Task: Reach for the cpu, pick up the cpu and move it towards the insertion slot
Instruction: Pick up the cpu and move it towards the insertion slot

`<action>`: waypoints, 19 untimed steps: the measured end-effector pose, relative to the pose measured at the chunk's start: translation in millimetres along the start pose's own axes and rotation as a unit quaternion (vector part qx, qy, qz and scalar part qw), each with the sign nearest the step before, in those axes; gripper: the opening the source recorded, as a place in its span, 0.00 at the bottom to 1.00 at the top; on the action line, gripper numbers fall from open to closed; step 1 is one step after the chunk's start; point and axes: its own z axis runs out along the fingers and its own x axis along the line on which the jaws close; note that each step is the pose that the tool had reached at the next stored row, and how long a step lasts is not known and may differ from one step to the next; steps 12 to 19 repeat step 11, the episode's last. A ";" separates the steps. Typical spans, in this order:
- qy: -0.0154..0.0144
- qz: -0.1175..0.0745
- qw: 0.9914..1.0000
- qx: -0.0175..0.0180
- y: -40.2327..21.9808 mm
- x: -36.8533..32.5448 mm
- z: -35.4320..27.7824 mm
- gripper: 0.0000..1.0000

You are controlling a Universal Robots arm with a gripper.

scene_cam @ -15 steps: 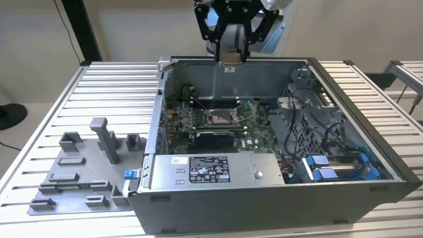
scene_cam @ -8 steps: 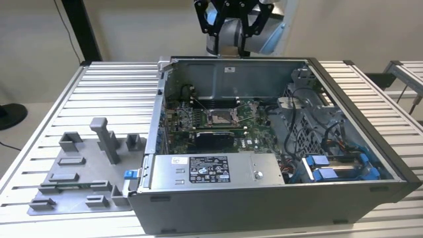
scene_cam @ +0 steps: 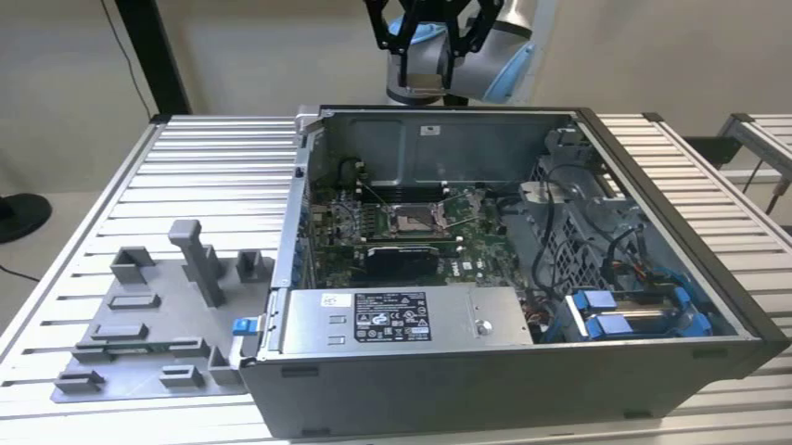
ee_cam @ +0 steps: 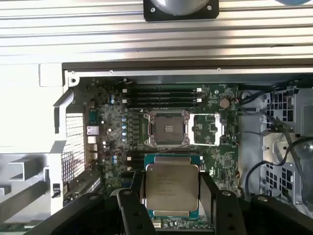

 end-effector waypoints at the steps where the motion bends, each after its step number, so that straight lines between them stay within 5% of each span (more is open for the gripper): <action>1: 0.000 0.000 1.000 0.000 2.8 -0.1 0.1 0.00; 4: 0.000 0.000 1.000 0.000 8.7 0.0 0.3 0.00; 19: -0.002 0.000 1.000 0.000 8.7 0.0 0.4 0.00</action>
